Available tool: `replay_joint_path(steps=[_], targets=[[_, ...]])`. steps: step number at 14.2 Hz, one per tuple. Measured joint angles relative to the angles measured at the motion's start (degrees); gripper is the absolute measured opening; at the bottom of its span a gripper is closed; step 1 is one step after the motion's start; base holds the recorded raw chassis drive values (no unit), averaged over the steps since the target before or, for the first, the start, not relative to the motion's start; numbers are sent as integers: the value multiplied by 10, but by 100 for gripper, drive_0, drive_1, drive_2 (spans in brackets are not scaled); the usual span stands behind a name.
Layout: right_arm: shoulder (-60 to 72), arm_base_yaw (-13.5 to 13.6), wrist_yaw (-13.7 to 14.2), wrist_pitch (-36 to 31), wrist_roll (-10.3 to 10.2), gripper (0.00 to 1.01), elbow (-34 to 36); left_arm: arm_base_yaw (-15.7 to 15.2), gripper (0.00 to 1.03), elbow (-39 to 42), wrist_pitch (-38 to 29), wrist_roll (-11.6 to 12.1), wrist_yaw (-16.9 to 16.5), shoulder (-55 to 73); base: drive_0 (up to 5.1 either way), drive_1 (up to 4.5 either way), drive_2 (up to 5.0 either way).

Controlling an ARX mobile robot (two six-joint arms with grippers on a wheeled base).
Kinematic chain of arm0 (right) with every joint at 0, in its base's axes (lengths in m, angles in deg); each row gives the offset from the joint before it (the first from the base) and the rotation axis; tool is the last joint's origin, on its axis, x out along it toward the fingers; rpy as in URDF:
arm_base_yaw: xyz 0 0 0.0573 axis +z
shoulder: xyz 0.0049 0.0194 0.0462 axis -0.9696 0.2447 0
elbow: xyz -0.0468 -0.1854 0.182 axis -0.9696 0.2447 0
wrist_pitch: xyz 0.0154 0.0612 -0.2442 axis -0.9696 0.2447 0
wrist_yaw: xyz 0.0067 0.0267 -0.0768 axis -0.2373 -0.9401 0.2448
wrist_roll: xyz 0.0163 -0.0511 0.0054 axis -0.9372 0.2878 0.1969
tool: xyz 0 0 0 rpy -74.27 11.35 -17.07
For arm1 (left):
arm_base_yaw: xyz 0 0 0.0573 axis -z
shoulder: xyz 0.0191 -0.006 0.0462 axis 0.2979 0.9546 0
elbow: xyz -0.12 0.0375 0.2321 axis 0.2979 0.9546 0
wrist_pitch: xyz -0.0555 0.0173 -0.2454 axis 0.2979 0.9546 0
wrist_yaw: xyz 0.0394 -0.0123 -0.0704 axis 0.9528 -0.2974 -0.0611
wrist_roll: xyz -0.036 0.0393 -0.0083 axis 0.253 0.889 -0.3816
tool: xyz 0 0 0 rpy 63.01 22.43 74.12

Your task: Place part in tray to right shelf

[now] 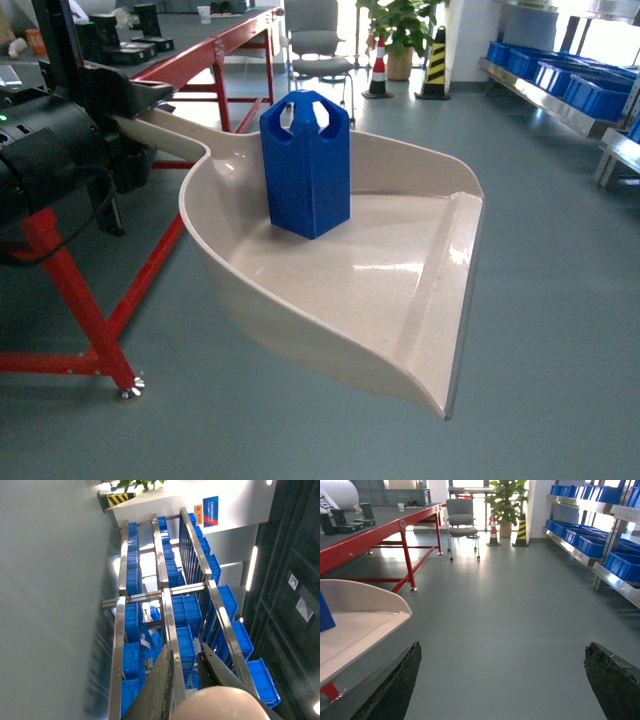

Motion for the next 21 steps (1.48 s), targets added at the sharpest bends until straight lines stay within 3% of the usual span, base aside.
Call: replay_joint_path(steps=[5,7,21], targets=[[0,0,0,-1,0,98,0,0,12,1,0,0,0,0,484,-145,-329],[1,0,1,0,0,98,0,8,12,0,0,0,-7,0,0,0,0],[0,0,0,-1,0,98,1,-1,12,2,0,0,2,0,3,433,-428]])
